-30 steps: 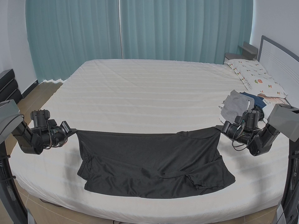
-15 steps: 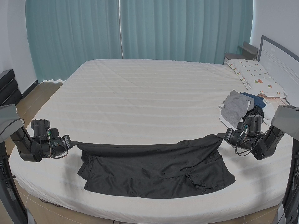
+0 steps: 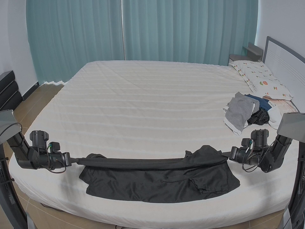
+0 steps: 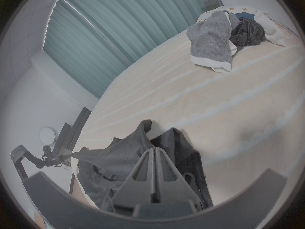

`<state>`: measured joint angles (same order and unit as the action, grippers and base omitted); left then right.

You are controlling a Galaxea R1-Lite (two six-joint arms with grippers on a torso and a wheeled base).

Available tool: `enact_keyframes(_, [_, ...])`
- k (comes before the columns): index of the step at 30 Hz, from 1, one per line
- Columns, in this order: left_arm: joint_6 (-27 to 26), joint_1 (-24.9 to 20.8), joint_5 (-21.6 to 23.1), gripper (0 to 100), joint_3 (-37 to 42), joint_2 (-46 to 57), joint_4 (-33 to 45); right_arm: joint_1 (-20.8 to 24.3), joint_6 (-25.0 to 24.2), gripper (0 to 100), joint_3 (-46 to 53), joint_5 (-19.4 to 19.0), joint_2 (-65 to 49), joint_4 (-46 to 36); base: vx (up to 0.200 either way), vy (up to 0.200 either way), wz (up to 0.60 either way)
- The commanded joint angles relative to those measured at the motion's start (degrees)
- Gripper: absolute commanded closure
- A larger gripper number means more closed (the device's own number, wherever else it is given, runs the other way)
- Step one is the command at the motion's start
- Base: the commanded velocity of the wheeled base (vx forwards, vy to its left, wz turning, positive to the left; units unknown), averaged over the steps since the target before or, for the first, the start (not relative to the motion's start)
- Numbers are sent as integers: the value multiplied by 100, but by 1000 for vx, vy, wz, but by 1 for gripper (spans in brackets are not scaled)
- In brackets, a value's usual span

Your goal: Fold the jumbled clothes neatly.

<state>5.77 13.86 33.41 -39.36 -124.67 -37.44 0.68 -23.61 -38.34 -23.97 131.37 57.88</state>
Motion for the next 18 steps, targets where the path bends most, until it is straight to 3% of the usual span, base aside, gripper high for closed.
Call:
enact_keyframes(1, [-568,38,7,100,8,13,474,-16,182,100,353,6,-15,13,0,0,0])
enact_keyframes(4, [-919,38,-2,100,25,-31,676,-16,410,100,494,15,65,39,0,0,0])
enact_keyframes(18, [-1016,-6,-54,100,52,-145,685,28,498,100,617,59,267,92,0,0,0])
